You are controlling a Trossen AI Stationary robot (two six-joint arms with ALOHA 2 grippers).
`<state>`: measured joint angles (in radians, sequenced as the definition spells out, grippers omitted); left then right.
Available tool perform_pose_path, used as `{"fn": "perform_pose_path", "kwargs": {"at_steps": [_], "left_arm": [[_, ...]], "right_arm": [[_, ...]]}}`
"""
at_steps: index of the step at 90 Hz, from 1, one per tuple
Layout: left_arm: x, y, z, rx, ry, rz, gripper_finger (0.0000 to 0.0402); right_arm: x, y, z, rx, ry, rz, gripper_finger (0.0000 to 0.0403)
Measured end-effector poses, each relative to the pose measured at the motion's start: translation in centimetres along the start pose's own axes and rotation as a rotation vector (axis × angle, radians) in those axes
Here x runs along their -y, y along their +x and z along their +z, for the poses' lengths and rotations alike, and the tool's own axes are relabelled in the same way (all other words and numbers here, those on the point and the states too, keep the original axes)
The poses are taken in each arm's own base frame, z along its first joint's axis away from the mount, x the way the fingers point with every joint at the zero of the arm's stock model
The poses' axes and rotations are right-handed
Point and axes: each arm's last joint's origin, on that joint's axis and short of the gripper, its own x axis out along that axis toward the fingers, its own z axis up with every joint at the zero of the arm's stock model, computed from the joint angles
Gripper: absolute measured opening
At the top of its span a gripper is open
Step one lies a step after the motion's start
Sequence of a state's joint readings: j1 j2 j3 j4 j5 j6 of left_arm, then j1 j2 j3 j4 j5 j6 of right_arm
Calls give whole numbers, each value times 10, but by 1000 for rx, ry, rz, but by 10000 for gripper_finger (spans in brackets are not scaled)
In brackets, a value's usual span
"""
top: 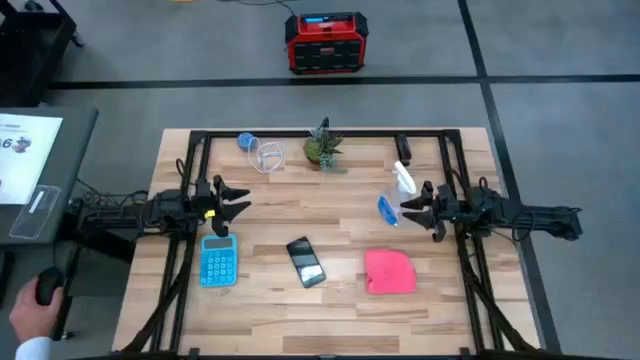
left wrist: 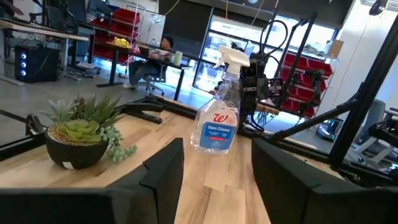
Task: Apply microfiber cloth
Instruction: Return to Home Position
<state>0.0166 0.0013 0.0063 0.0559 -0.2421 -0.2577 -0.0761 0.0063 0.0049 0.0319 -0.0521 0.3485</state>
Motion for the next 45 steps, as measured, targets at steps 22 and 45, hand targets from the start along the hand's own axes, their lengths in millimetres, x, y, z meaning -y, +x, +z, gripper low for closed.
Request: {"fn": "perform_pose_path", "kwargs": {"at_steps": [22,45], "left_arm": [[0,0,0,-4,1,-1,162],[0,0,-1,-6,1,0,162]], "right_arm": [[0,0,0,0,0,0,139],[0,0,0,-1,0,0,139]]}}
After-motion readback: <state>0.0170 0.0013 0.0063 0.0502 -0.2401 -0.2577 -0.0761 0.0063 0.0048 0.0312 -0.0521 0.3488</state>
